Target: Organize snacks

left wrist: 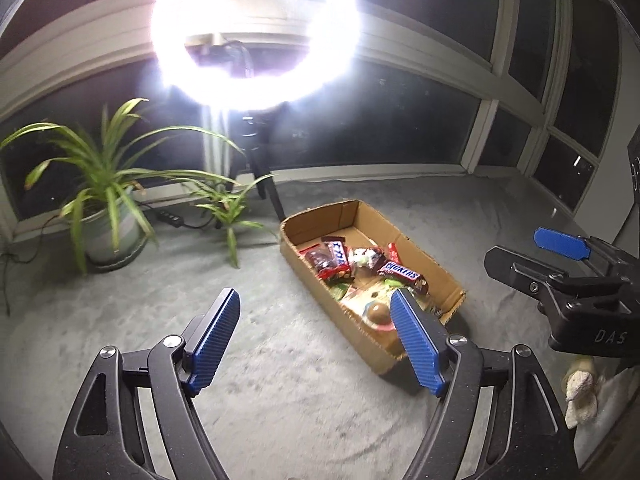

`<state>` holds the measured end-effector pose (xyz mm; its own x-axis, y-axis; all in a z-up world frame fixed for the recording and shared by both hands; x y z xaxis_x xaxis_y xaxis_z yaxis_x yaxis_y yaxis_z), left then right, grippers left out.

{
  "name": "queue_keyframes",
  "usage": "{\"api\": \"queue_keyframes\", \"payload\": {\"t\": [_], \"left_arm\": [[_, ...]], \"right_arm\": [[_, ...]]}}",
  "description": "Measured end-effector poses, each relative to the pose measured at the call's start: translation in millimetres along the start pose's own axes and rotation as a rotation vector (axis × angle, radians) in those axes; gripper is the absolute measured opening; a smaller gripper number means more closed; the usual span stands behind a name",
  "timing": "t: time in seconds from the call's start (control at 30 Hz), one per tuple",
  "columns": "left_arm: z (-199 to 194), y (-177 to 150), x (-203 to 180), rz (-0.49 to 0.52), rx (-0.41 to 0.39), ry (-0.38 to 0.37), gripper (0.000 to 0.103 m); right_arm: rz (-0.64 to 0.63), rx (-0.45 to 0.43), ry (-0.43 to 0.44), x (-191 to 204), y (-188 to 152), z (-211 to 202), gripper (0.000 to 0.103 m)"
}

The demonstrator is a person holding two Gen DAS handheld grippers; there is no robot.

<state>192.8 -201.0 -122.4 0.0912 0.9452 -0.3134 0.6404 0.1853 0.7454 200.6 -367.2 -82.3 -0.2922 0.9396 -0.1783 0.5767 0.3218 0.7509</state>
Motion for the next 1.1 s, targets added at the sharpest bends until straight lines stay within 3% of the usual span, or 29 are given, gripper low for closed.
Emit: {"api": "queue_keyframes", "payload": {"t": [0.53,1.1], "left_arm": [[-83.5,-15.2,24.5,-0.027,-0.088,0.069,0.08],[-102.6,-19.6,25.0,-0.067,-0.107,0.063,0.081]], "right_arm": [[-0.02,-0.031,0.033,49.7,-9.9,-34.8,0.102],[-0.06,-0.047,0.009,59.1,-7.6,-47.9,0.102]]}}
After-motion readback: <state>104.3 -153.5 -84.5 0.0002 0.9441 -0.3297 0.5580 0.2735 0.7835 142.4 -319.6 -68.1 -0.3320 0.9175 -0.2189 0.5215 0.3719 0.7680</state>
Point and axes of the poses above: each gripper's, at about its wrist camera, not at the fingertips, and z roughly the way its jaws point, x to its left, y to its top, the point moved 7 cm from there along z, roughly the way its jaws point, and after that the axes turned 12 degrees about -z, right-handed, at the moved point
